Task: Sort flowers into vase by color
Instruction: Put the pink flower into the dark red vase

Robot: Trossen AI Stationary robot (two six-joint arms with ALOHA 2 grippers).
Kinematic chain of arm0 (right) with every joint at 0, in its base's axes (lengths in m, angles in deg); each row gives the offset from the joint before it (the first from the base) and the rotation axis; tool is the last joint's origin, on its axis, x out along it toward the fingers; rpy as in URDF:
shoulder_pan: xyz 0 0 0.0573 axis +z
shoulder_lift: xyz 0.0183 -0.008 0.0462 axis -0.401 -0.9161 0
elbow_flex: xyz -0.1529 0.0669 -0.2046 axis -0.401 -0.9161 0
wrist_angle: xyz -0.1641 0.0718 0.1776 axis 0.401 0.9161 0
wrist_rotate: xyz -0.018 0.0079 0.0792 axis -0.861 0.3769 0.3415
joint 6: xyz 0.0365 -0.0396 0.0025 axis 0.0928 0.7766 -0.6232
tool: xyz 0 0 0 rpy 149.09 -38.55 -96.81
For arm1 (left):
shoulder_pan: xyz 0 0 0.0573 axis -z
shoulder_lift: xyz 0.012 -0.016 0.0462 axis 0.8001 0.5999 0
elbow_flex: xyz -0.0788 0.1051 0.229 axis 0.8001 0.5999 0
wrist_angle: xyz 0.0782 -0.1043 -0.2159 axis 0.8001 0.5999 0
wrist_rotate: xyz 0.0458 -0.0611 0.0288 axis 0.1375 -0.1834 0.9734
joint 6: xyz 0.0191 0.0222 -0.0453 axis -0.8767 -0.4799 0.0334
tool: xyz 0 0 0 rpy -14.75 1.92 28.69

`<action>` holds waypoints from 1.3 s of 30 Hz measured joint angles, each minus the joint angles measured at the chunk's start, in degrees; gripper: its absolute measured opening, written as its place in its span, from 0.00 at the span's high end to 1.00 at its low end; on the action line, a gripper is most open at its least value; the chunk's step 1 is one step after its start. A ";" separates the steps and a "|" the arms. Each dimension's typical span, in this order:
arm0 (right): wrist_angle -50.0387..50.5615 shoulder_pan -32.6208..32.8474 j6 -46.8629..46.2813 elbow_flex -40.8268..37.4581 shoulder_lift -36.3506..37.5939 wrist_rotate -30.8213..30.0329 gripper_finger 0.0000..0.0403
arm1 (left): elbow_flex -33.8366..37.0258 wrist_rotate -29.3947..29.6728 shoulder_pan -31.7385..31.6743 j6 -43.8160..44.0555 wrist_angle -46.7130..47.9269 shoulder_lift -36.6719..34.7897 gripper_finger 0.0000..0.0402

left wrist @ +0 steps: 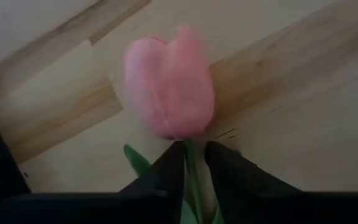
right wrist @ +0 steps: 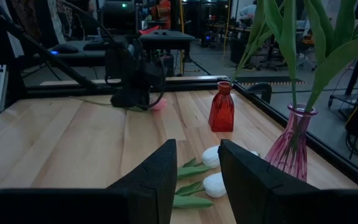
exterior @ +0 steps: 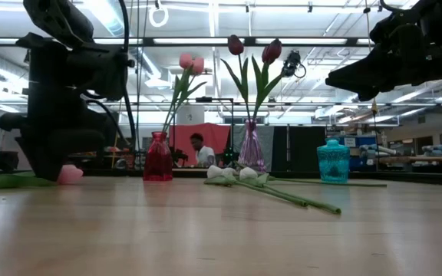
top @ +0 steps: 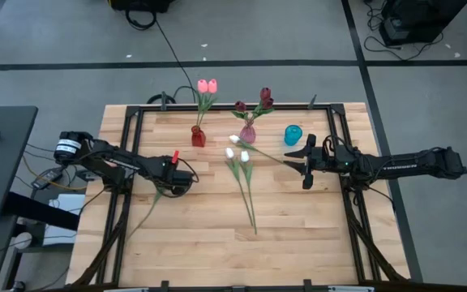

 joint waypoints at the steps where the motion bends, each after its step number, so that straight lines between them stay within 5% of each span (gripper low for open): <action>1: -0.02 0.00 0.00 0.00 0.00 0.00 0.67 | 0.00 -0.12 0.00 -0.10 -0.26 0.00 0.83; 5: 0.00 0.00 0.00 0.00 0.00 0.00 0.67 | -0.65 -0.46 0.07 -1.15 -0.61 0.03 0.97; 18: 0.35 0.00 -0.02 0.00 0.00 0.00 0.67 | -7.28 9.21 0.07 -8.18 -3.10 -5.80 0.99; 26: 0.47 0.00 0.00 0.00 0.01 0.00 0.67 | -7.21 13.24 0.05 -19.42 -19.91 -12.13 0.99; 39: 1.01 0.00 0.33 0.00 0.02 -0.02 0.67 | -7.15 15.14 0.05 -36.05 -44.65 -12.09 0.98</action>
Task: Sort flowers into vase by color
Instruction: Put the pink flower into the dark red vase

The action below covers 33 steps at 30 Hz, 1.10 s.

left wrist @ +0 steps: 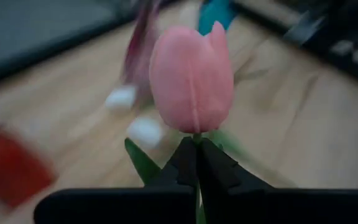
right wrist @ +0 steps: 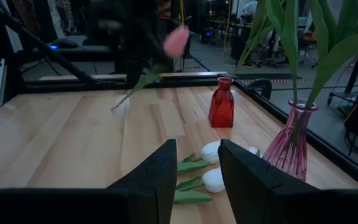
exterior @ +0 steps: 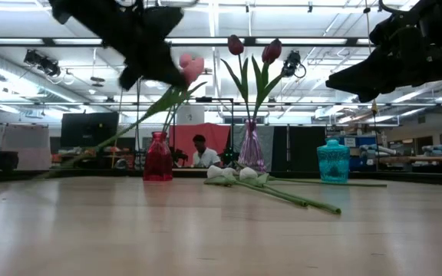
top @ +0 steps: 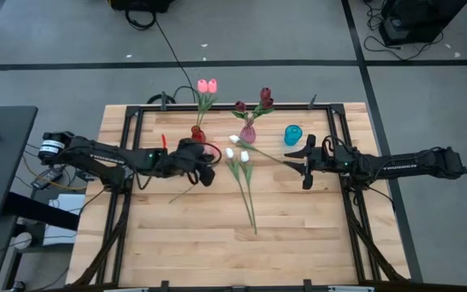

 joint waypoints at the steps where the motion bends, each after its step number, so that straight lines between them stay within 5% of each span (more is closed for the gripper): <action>1: 0.16 0.00 0.36 0.00 0.00 0.00 0.67 | 0.00 0.00 0.01 -2.51 -3.68 0.00 0.98; 8: 1.51 0.00 1.05 0.00 0.12 0.00 0.67 | 0.00 -1.38 -0.63 -19.52 -19.35 -0.04 0.98; 17: 1.18 -0.89 -2.23 0.00 2.59 -2.03 0.67 | 0.00 -12.09 -3.62 -31.62 -20.78 -0.21 0.98; 33: -5.93 -5.56 -5.19 4.09 -0.95 1.27 0.67 | -0.02 -16.86 -5.30 -34.69 -28.37 0.20 0.98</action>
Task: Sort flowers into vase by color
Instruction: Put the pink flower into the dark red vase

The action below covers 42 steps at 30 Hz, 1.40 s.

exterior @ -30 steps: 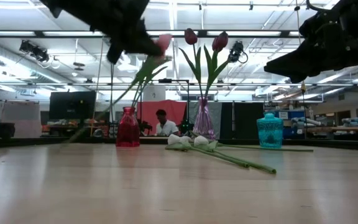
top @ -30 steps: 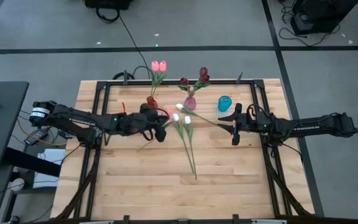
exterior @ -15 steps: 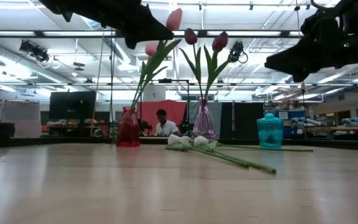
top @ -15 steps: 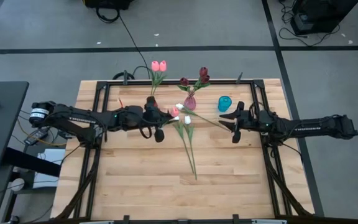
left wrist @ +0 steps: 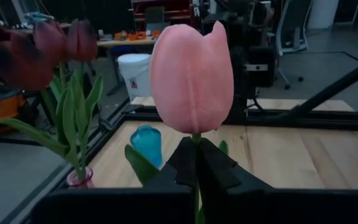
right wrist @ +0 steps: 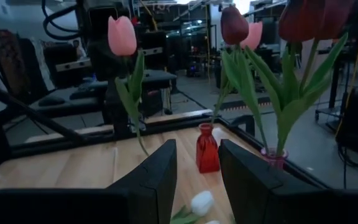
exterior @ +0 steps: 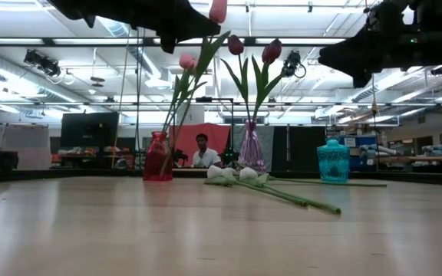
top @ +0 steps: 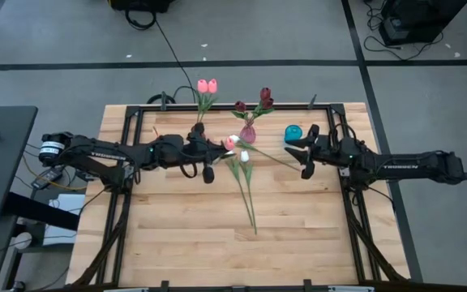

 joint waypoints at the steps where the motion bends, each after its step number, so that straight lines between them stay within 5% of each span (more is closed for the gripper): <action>1: -0.69 -0.14 0.21 0.00 -0.61 0.00 0.67 | 0.00 0.00 -0.11 0.02 -0.32 0.02 0.98; 9: -5.28 -0.58 5.27 0.00 -4.90 -2.12 0.67 | -0.02 -0.13 -3.80 0.06 -0.98 0.02 0.98; 21: -4.80 -4.24 6.63 0.02 -6.57 -1.75 0.67 | -0.02 -8.93 -13.84 1.79 -2.71 0.02 0.98; 34: -3.71 -6.11 5.78 0.02 -6.57 3.26 0.67 | -0.02 -10.40 -14.38 0.85 -3.02 0.08 0.98; 42: -3.69 -6.14 5.39 0.02 -6.57 3.23 0.67 | -0.04 -12.06 -12.86 3.16 -7.47 8.01 0.98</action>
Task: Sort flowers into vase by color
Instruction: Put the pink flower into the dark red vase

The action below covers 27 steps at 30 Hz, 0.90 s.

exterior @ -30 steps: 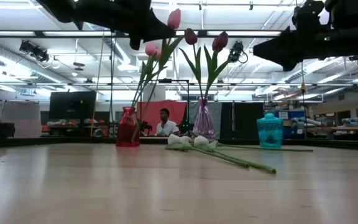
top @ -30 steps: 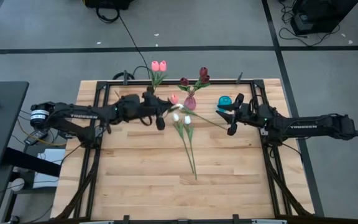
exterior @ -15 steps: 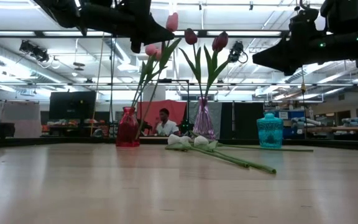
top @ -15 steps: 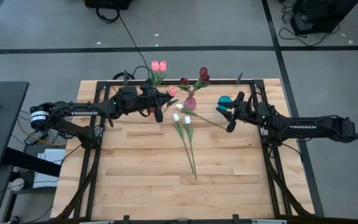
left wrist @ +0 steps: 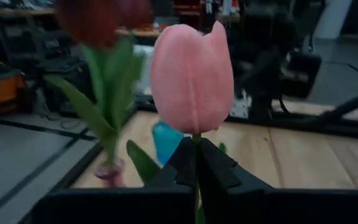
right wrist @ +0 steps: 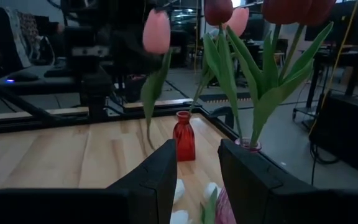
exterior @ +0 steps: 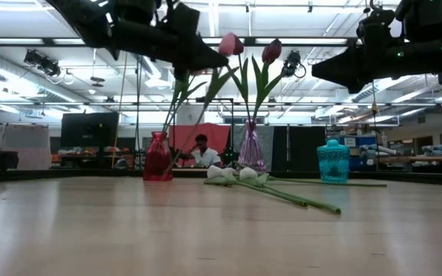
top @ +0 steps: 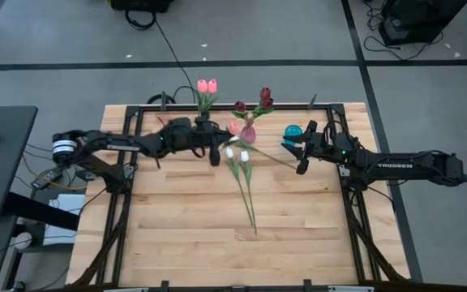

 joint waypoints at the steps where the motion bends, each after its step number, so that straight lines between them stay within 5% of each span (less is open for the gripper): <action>1: 0.04 0.00 -0.38 0.00 0.00 0.00 0.67 | 0.00 -0.14 0.19 -0.08 -1.12 1.04 0.98; 16: 1.49 0.02 -0.15 -0.02 0.00 0.02 0.67 | 0.00 -0.53 -1.46 -3.03 -18.14 2.55 0.98; 27: 2.82 0.00 -0.12 -0.02 0.00 0.00 0.67 | 0.07 -0.49 -1.52 -3.95 -12.98 -0.13 0.98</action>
